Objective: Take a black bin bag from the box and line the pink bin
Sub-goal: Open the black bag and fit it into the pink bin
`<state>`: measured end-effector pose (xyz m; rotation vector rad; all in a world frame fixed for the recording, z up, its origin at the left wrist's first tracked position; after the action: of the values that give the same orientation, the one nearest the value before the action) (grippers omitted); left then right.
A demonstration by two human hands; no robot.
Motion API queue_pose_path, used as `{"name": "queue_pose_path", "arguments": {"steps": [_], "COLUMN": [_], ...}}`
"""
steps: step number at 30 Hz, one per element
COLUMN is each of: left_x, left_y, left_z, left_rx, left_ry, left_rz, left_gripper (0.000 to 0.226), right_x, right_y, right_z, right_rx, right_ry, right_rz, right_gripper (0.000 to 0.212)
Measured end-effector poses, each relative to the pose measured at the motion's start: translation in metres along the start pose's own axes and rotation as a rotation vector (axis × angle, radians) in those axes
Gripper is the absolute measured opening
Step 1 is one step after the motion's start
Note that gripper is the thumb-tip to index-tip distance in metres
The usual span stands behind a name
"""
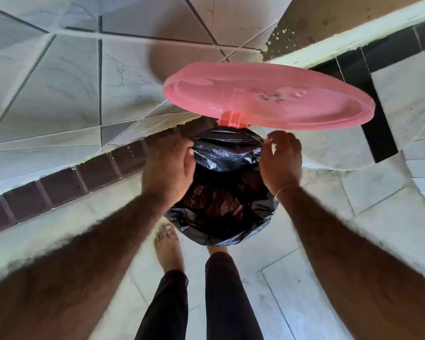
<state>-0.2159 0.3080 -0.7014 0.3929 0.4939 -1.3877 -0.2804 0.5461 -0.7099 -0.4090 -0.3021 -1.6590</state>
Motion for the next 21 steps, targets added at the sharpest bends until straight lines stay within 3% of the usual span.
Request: {"name": "queue_pose_path", "arguments": {"steps": [1, 2, 4, 5, 6, 9, 12, 15, 16, 18, 20, 21], "left_x": [-0.012, -0.020, -0.030, -0.030, -0.028, -0.017, -0.002, -0.001, -0.005, -0.010, -0.009, -0.006], "left_y": [0.006, 0.013, 0.026, 0.028, 0.025, -0.006, -0.019, -0.010, -0.004, 0.014, 0.037, 0.047], "left_z": [-0.005, -0.018, -0.049, -0.059, -0.064, -0.059, -0.061, -0.048, -0.039, -0.025, -0.024, -0.025], "left_rx": [0.082, 0.228, 0.600, 0.730, 0.775, 0.585, 0.632, 0.540, 0.479, 0.417, 0.516, 0.575], "left_ry": [0.027, 0.071, 0.117, 0.117, 0.113, 0.110, 0.218, 0.229, 0.177, -0.033, -0.321, -0.427], "left_rz": [-0.043, -0.048, 0.024, 0.077, 0.121, 0.249, 0.418, 0.386, 0.313, 0.064, -0.206, -0.299], "left_gripper": [0.018, 0.018, 0.026, 0.032, 0.039, 0.051, 0.054, 0.041, 0.036, 0.027, 0.022, 0.020], "right_x": [0.007, 0.015, 0.025, 0.026, 0.028, 0.020, 0.014, 0.014, 0.014, 0.016, 0.007, -0.004], "right_y": [0.014, 0.029, 0.058, 0.065, 0.064, 0.025, 0.013, 0.026, 0.034, 0.058, 0.089, 0.100], "right_z": [-0.002, -0.009, -0.029, -0.038, -0.042, -0.047, -0.051, -0.039, -0.033, -0.024, -0.026, -0.027], "right_rx": [0.054, 0.218, 0.653, 0.810, 0.868, 0.648, 0.669, 0.609, 0.582, 0.614, 0.775, 0.873], "right_ry": [-0.011, -0.058, -0.078, -0.070, -0.060, -0.089, -0.240, -0.220, -0.161, 0.143, 0.529, 0.653], "right_rz": [0.064, 0.085, 0.073, 0.065, 0.050, -0.069, -0.220, -0.206, -0.142, 0.212, 0.578, 0.646], "right_gripper": [0.022, 0.020, 0.030, 0.038, 0.045, 0.051, 0.046, 0.034, 0.031, 0.027, 0.029, 0.032]}}
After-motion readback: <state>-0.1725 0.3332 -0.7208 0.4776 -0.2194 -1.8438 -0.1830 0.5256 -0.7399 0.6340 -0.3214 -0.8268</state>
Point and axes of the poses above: each hand's wrist, its own y-axis away from the middle knuckle, its own z-axis out of the back of the hand, x = y × z, the point moved 5 cm from there along -y, towards the middle knuckle, and after that the axes turned 6 degrees about -x, right-handed, at the moved point
